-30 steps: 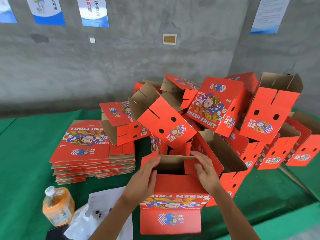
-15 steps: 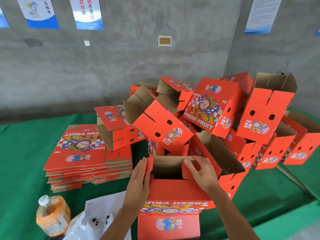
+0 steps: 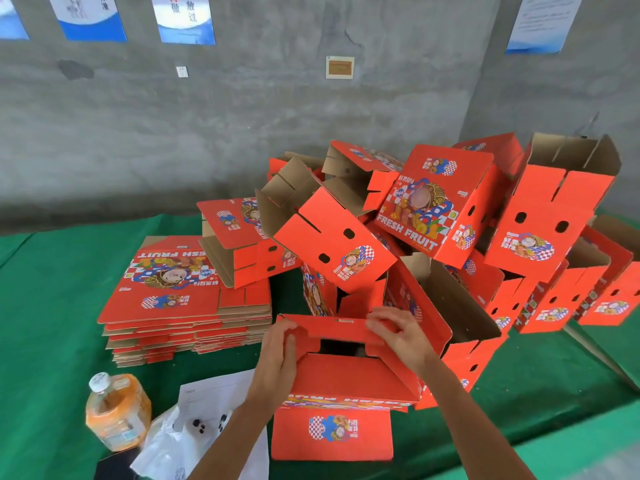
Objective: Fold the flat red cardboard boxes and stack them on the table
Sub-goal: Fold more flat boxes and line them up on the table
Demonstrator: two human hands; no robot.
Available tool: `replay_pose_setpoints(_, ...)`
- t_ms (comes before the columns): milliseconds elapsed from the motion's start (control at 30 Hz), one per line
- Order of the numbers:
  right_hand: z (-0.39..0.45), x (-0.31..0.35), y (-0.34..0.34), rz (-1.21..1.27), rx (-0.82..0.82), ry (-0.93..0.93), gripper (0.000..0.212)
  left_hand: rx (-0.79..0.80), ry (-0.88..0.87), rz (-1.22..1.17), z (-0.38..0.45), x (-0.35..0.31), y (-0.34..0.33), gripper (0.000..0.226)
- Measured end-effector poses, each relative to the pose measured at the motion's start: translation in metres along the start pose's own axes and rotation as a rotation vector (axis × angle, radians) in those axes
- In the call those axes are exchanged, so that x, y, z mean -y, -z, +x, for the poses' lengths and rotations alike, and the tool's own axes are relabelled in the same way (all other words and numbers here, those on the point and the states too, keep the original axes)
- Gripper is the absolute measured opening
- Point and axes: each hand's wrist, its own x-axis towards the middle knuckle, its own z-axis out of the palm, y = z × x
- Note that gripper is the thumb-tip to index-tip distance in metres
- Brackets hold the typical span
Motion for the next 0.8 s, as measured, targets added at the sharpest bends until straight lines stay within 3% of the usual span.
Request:
replay_pose_setpoints(133, -0.01, -0.018, 0.002, -0.256, 0.089, -0.05, 0.066, -0.062, -0.065, 0.031, -0.008, 0.006, -0.007, 0.018)
replay_pose_setpoints(233, -0.01, -0.024, -0.005, -0.419, 0.036, 0.052, 0.074, -0.216, 0.122, 0.008, -0.007, 0.006, -0.01, 0.052)
replay_pose_setpoints(400, -0.009, -0.025, -0.023, -0.607, -0.02, 0.141, 0.078, 0.124, 0.211, 0.27, 0.011, 0.014, -0.004, 0.111)
replay_pose_setpoints(533, -0.013, -0.027, -0.041, -0.815, -0.224, 0.317, 0.06, 0.165, 0.306, 0.514, 0.024, 0.021, -0.01, 0.103)
replay_pose_setpoints(633, -0.015, -0.02, -0.044, -0.857, -0.226, 0.314, 0.054, 0.124, 0.284, 0.611, 0.027, 0.02, -0.012, 0.097)
replay_pose_setpoints(700, -0.016, -0.02, -0.041, -0.726, -0.224, 0.28, 0.047, 0.136, 0.269, 0.605, 0.024, 0.024, -0.01, 0.094)
replay_pose_setpoints(800, -0.027, -0.019, -0.034, -0.258, -0.286, 0.039, 0.044, 0.076, 0.265, 0.433, 0.013, 0.03, -0.003, 0.077)
